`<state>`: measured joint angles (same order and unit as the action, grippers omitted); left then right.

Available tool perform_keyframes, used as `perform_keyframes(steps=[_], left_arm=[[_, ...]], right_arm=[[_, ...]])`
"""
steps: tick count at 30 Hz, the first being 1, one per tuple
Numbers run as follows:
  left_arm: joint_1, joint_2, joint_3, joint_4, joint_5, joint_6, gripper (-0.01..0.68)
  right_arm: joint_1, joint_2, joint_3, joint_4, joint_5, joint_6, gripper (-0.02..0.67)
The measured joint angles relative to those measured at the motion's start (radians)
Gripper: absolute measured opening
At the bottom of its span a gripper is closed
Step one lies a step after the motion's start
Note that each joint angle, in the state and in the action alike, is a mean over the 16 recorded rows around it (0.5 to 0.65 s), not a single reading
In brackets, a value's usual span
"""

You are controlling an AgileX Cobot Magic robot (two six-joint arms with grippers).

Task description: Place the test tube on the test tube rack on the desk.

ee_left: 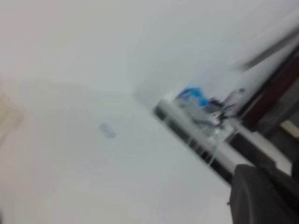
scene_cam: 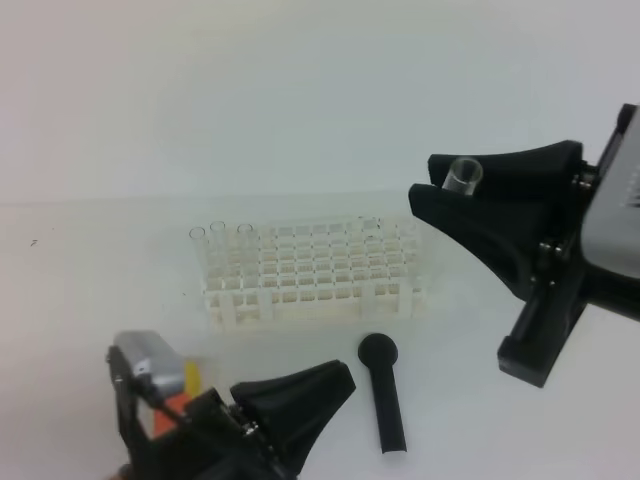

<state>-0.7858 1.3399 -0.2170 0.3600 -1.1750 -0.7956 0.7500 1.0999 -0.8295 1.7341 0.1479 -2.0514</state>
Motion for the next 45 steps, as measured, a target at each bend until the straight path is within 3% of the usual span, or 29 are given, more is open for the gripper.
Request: perform_keyframes(steps=[5, 9, 18, 22, 26, 31, 45], left_arm=[[0.000, -0.181, -0.001, 0.041, 0.085, 0.013, 0.004], [0.000, -0.359, -0.009, 0.087, 0.240, -0.014, 0.001], [0.000, -0.703, -0.043, 0.321, 0.863, -0.168, 0.000], [0.000, -0.787, -0.058, 0.425, 1.150, -0.226, 0.000], [0.000, -0.827, -0.063, 0.494, 1.339, -0.259, -0.001], [0.000, -0.839, -0.064, 0.514, 1.449, -0.261, -0.001], [0.000, -0.840, -0.064, 0.514, 1.475, -0.270, -0.001]], right_arm=[[0.000, -0.035, 0.031, 0.000, 0.001, 0.001, 0.122], [0.000, -0.045, 0.055, 0.000, 0.010, 0.003, 0.122], [0.000, -0.046, 0.084, 0.000, 0.038, 0.006, 0.122], [0.000, -0.046, 0.085, 0.000, 0.046, 0.006, 0.122], [0.000, -0.046, 0.085, 0.000, 0.050, 0.006, 0.122], [0.000, -0.046, 0.085, 0.000, 0.053, 0.006, 0.122], [0.000, -0.046, 0.085, 0.000, 0.055, 0.006, 0.122]])
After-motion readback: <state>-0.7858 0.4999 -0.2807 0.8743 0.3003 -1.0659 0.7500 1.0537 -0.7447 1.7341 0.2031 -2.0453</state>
